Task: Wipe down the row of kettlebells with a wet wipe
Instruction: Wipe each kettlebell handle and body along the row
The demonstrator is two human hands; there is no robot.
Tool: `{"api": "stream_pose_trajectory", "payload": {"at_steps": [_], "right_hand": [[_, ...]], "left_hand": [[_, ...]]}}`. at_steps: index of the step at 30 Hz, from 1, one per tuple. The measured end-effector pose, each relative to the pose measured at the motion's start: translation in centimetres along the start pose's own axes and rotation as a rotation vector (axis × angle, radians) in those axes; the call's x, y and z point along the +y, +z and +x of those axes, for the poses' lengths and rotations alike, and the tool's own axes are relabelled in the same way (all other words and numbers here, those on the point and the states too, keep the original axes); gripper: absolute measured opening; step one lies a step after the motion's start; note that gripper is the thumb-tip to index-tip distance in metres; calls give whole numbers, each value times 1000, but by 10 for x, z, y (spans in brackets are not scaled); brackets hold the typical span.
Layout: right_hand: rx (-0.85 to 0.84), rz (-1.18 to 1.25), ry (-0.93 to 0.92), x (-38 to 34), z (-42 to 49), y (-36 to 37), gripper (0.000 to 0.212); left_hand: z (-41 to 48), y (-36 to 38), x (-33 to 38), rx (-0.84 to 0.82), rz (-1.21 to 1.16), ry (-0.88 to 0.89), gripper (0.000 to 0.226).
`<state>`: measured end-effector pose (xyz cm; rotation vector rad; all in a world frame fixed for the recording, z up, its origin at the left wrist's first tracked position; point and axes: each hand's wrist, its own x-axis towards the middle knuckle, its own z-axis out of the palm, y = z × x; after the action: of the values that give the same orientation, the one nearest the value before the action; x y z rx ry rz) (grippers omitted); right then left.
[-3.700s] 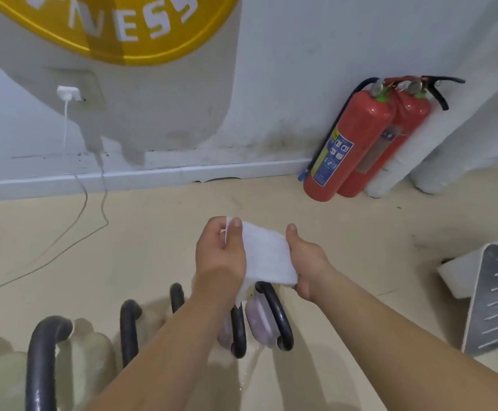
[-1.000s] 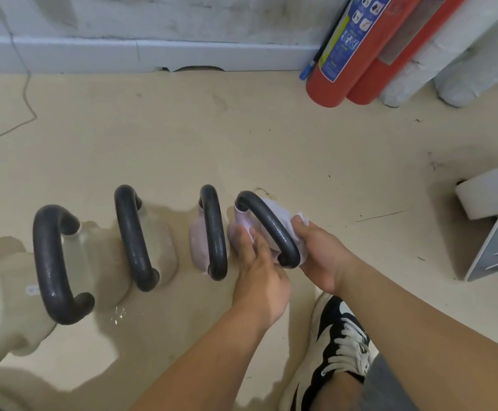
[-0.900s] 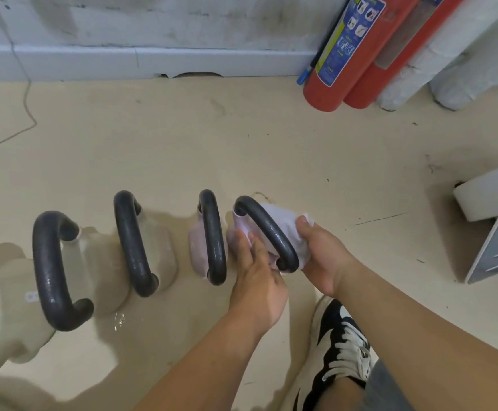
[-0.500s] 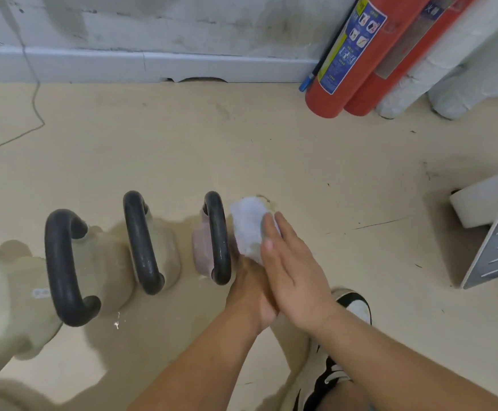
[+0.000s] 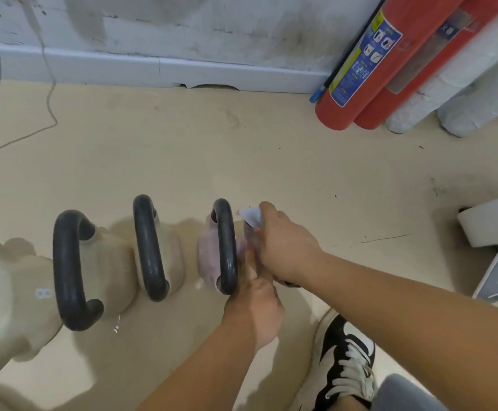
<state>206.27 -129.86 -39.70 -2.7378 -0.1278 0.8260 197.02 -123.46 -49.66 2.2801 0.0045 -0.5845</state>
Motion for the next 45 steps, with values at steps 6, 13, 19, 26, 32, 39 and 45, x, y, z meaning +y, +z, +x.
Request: {"api": "stream_pose_trajectory", "payload": {"at_steps": [6,13,19,26,32,39,45], "right_hand": [[-61,181,-42,51,-42,16,54],[25,26,44,-1,-1,1,32],[-173,-376,99,-50,65,-21,14],[-198,19,-48,0,12,-21,26],[-148,8,-24,42,-33,1,27],[-123,-215,-64,-23,35,-21,11],[-147,-264,-13,-35,50,-25,15]], "left_hand": [[1,-22,3,-99,-65,-4,90],[-4,-19,16,-69,-140,-162,94],[-2,-16,13,-129,-72,-167,94],[-1,-30,22,-161,-52,-157,97],[-1,-25,23,-102,-116,-112,91],[0,-14,27,0,-149,-128,79],[1,-8,19,44,-164,-77,75]]}}
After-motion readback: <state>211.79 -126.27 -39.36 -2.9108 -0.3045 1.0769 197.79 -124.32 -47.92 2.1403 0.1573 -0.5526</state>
